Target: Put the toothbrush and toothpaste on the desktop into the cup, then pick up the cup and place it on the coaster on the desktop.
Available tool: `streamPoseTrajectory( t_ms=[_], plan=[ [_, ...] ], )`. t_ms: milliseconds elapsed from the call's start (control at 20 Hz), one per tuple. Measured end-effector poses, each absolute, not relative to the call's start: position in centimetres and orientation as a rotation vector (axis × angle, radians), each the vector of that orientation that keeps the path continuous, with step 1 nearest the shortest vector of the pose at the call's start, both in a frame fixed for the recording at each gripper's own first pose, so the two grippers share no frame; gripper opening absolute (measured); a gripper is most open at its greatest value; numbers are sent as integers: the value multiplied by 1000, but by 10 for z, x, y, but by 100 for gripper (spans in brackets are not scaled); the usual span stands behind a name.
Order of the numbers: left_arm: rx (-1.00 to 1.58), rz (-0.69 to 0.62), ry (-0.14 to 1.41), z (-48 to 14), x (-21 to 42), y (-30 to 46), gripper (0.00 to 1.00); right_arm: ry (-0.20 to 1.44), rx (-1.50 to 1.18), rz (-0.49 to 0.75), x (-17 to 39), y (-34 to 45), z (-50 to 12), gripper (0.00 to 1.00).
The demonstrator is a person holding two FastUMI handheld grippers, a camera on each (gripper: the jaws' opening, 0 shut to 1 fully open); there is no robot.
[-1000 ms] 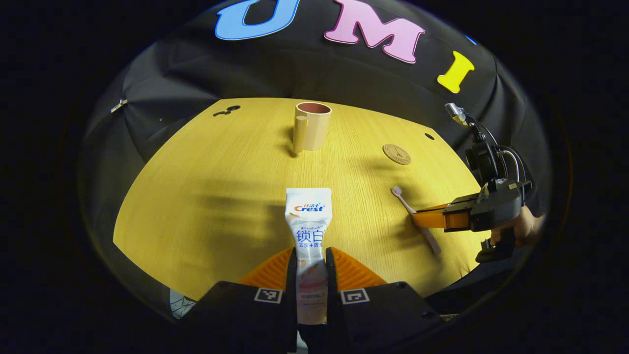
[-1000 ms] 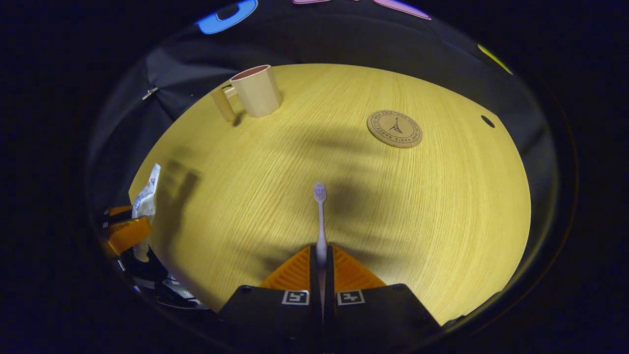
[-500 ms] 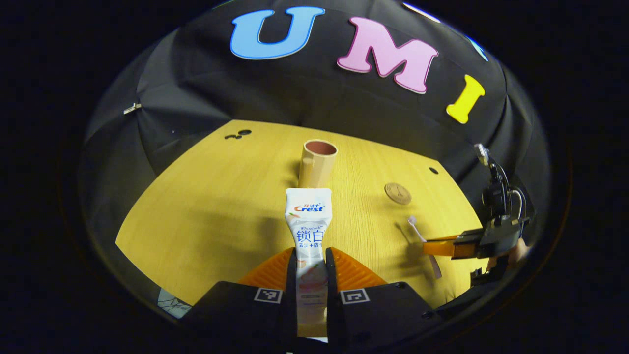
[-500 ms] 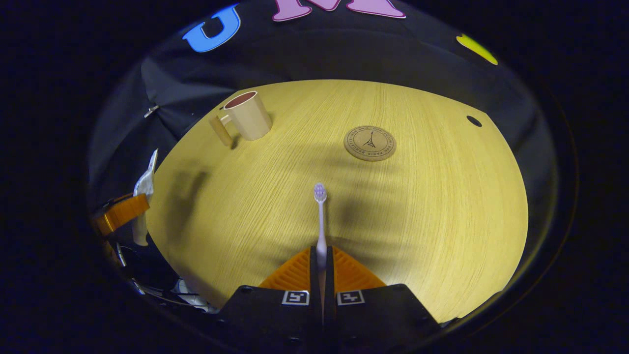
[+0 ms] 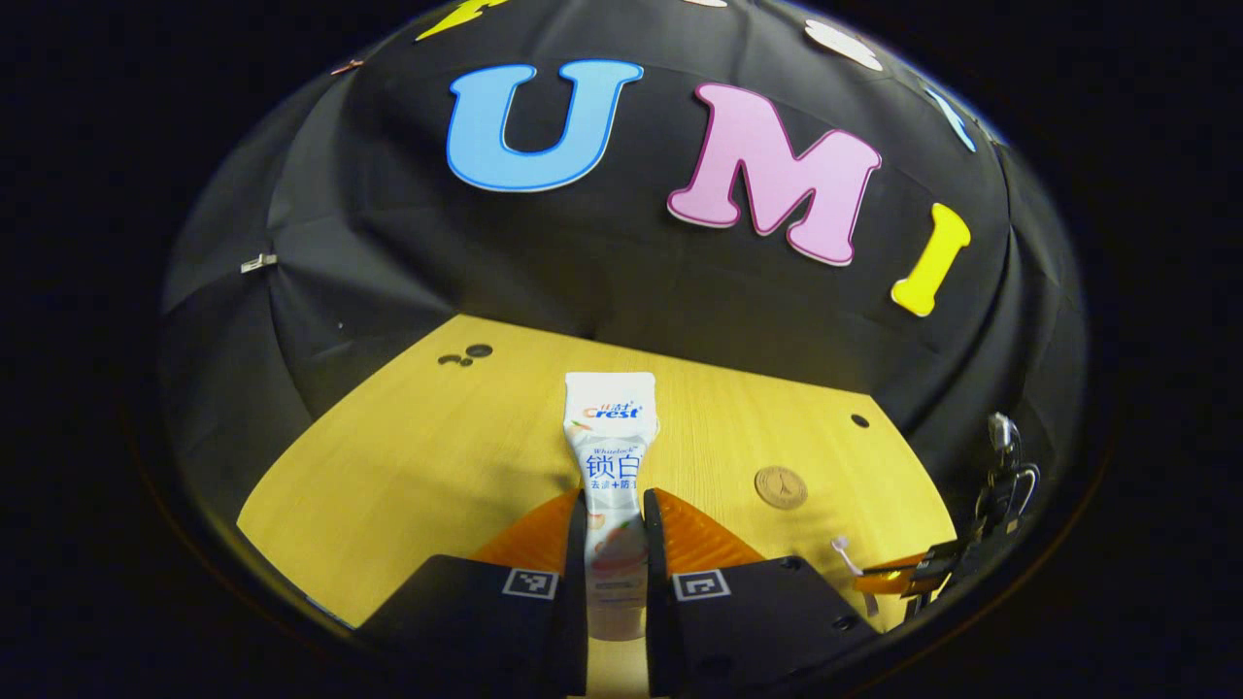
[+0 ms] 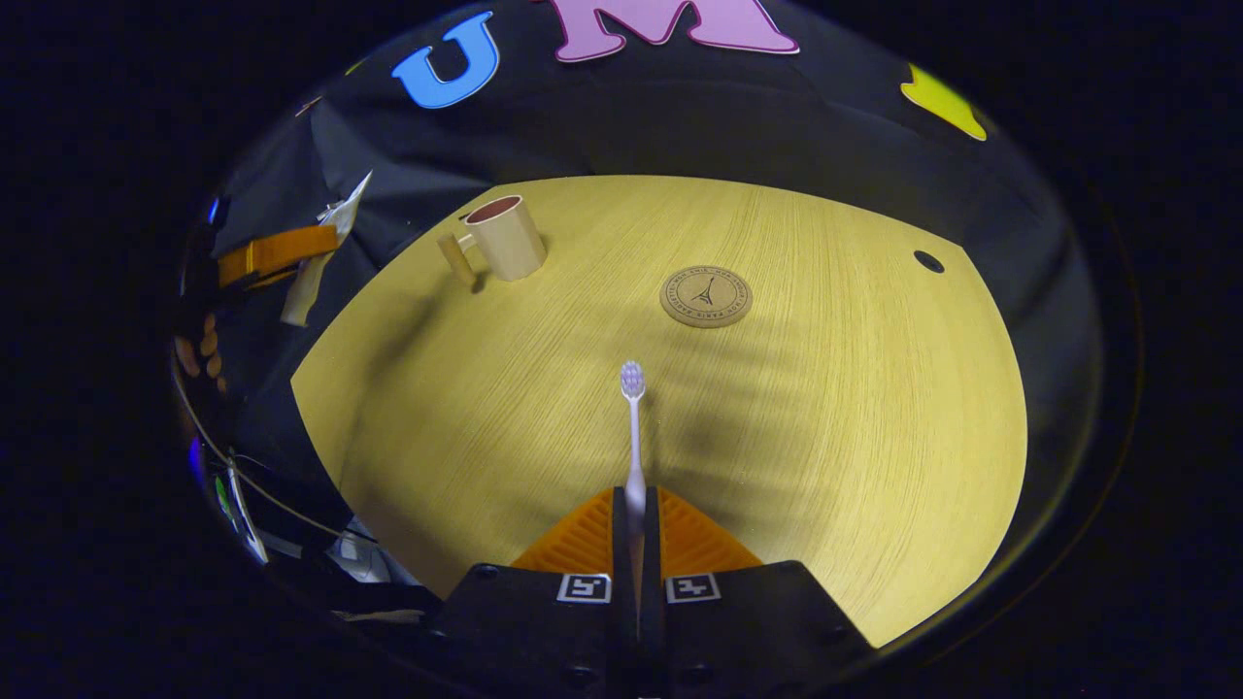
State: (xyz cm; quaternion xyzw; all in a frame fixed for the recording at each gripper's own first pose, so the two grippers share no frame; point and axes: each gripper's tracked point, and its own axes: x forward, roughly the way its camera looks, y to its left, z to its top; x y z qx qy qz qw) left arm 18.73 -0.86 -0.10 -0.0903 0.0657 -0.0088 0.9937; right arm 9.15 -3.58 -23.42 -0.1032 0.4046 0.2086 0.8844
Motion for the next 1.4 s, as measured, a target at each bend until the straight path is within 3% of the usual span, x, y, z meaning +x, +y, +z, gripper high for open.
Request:
streamPoseTrajectory(
  t_ms=[250, 300, 600, 850, 1300, 1350, 1400],
  plan=[
    [-118, -55, 9, 61, 239, 5, 28, 830, -113, 403, 91, -21, -218, 6],
    [-110, -68, -7, 70, 252, 4, 24, 821, -108, 390, 93, -21, -218, 6],
    [-55, -211, -104, 89, 318, -11, 28, 825, -61, 342, 103, -21, -218, 6],
    [-85, -316, -118, 75, 364, -12, 28, 840, -75, 320, 109, -24, -226, 6],
    [-85, -331, -52, 33, 396, -8, 32, 840, -59, 300, 113, -7, -239, 6],
    [-78, -333, -46, 27, 395, -8, 28, 840, -57, 302, 114, -4, -240, 6],
    [-75, -336, -39, 23, 395, -9, 33, 840, -52, 304, 114, 0, -240, 6]
  ],
)
